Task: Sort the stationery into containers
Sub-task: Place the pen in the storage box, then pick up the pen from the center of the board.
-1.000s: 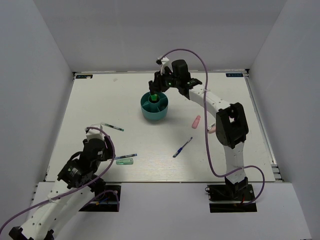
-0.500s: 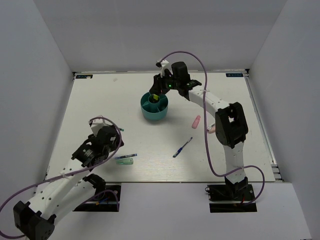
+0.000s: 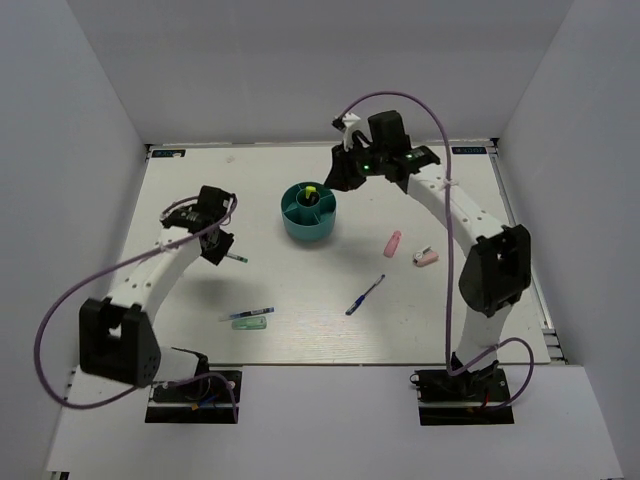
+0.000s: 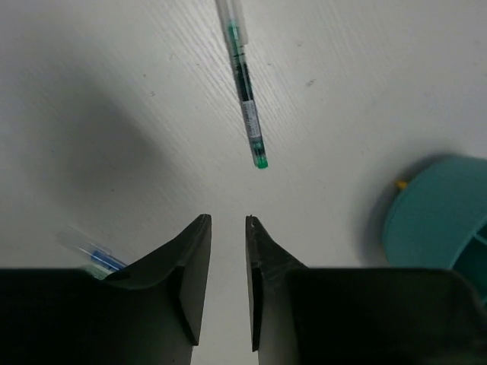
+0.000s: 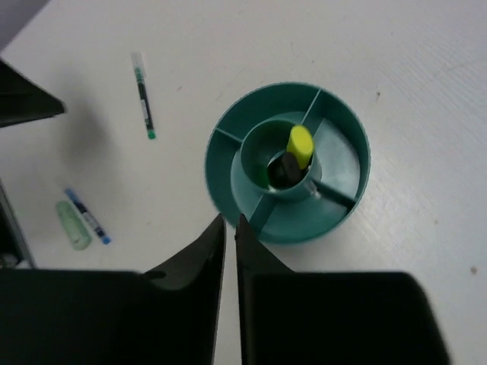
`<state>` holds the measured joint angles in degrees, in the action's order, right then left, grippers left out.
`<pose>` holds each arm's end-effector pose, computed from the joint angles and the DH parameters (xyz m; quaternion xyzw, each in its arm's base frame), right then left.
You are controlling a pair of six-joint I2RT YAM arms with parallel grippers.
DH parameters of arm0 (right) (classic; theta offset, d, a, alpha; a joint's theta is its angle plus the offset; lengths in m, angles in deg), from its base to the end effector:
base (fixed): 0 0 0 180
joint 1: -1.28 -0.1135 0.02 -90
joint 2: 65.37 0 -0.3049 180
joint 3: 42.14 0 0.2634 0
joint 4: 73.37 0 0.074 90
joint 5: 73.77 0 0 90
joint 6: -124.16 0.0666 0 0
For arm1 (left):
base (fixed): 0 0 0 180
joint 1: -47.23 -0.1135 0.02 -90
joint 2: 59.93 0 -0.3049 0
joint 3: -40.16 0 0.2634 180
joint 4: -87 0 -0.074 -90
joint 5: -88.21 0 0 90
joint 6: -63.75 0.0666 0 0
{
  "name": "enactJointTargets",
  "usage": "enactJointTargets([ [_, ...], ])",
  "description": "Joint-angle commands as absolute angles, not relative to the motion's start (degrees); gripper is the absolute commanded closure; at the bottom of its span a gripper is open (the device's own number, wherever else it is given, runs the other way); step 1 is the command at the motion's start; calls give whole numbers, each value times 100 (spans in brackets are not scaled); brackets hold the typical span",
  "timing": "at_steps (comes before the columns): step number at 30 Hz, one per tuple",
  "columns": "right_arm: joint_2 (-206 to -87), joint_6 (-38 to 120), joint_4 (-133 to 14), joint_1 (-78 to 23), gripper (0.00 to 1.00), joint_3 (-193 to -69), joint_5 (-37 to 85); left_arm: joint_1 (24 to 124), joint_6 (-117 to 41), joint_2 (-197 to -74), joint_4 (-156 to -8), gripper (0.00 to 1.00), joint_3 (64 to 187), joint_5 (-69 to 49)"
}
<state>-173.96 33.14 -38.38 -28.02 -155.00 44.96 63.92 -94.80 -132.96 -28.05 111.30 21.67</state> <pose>0.4149 0.2695 0.3545 -0.3386 0.7806 0.3261 0.4119 0.2446 -0.0457 0.2722 -0.4561 0.8448 0.0135 0.2795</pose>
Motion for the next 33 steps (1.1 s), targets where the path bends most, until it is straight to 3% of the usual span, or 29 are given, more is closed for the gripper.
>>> enactJointTargets([
  [1,-16917,2891,-2245,-2606,68,-15735,4769,5866,-10614,-14145,-2209,65,11598,1430],
  [3,-16768,2609,-1462,-2396,51,-15481,5373,5699,-10658,-14350,-2288,57,11730,1315],
  [4,-16698,2372,-1302,-2334,51,-15358,5498,5673,-10667,-14682,-2227,53,11992,1376],
  [6,-16261,1993,-1099,-2158,70,-14605,5752,5585,-10649,-14904,-2034,45,12222,1551],
  [7,-16110,1870,-1168,-2001,88,-14322,5806,5576,-10545,-15174,-1972,43,12518,1622],
  [8,-15951,1843,-1256,-1956,91,-13806,5850,5471,-10518,-15264,-1920,42,12617,1710],
  [12,-14862,1755,-2003,-1744,91,-12354,6052,5242,-10333,-15695,-2016,42,13021,1658],
  [19,-14263,2053,-2337,-1376,91,-11297,6878,4970,-10403,-16583,-1435,42,13655,1790],
  [33,-13911,1878,-2232,-628,89,-11076,7336,4846,-10482,-17356,-1664,44,13752,1834],
])
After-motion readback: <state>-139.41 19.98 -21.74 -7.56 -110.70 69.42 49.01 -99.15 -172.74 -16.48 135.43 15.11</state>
